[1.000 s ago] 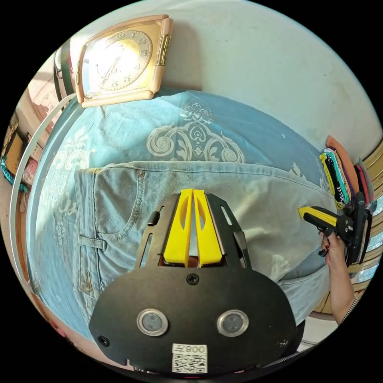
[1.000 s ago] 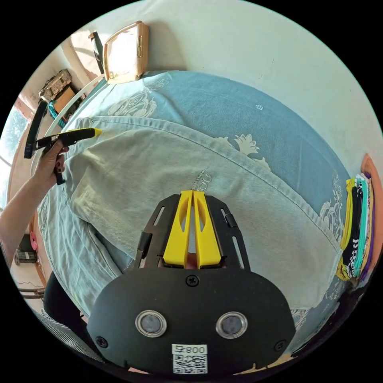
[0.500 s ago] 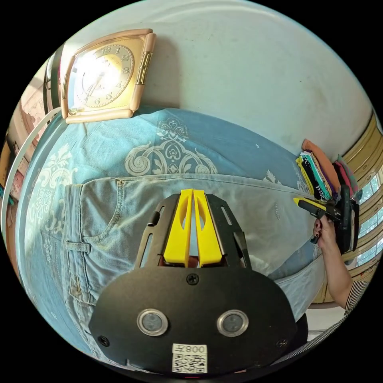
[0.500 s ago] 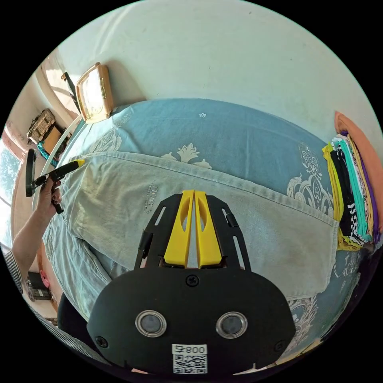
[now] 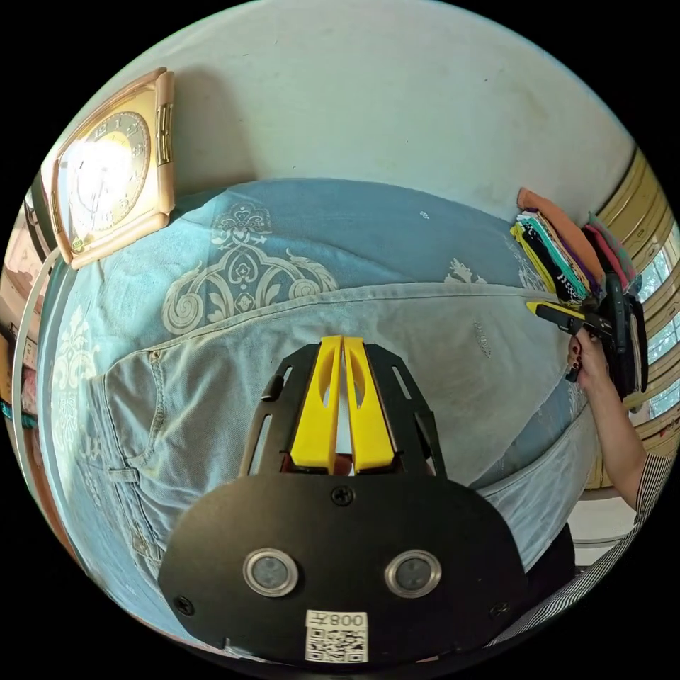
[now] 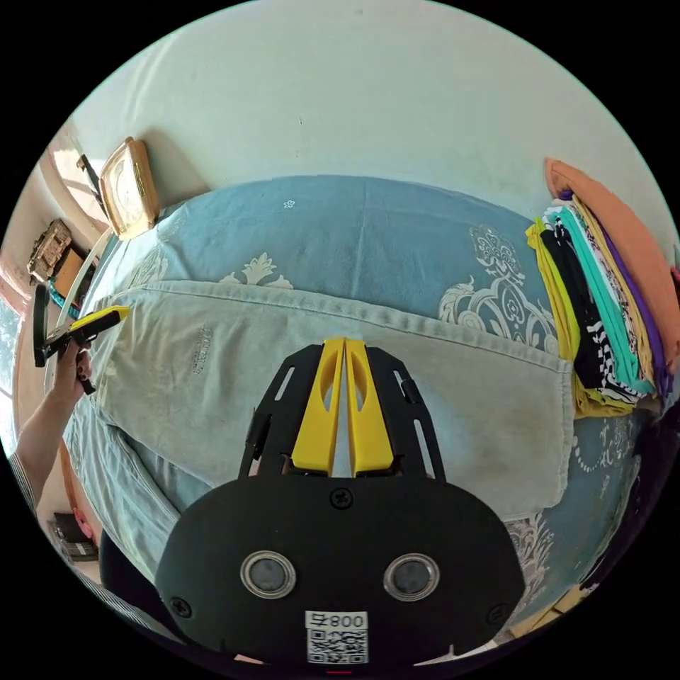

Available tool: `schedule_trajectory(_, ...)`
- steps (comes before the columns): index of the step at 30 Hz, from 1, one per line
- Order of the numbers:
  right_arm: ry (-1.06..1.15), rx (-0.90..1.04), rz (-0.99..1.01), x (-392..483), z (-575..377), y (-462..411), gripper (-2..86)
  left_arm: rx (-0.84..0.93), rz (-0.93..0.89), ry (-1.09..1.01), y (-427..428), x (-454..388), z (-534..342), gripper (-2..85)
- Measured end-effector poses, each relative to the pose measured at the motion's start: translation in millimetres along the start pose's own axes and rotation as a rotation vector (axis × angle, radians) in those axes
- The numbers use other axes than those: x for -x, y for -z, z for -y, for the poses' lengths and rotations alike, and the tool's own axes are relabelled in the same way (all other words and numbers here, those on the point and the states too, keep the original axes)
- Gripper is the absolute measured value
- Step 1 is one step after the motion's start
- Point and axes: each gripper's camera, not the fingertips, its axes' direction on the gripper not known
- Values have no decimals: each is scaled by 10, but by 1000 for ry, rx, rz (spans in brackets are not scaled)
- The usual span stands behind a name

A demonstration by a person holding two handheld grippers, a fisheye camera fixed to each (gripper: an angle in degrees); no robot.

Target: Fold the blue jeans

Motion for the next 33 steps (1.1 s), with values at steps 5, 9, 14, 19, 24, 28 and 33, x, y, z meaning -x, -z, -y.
schedule_trajectory(5, -86, 35, 63, -174, 158, -209, 0, 33, 17, 60, -125, 102, 137, 2)
schedule_trajectory(9, -18, 59, 1, -14, 232, -221, 0, 60, 64, 30, -48, 89, 136, 2)
schedule_trajectory(14, -48, -30, -68, -172, -173, 106, 1, -4, 14, -7, 248, 127, -164, 2)
schedule_trajectory(19, -185, 6, 19, -464, -353, -25, 1, 83, 12, -7, 197, 272, -230, 1)
schedule_trajectory(24, -62, -5, 13, 131, -290, 167, 1, -21, -51, 44, 827, 562, -590, 2)
schedule_trajectory(28, 199, 7, 274, 1390, -498, 224, 1, -24, 109, 182, 1244, 1041, -1311, 2)
schedule_trajectory(33, 394, 162, 213, 2729, -628, -249, 1, 106, 138, 289, 1194, 1658, -1797, 2)
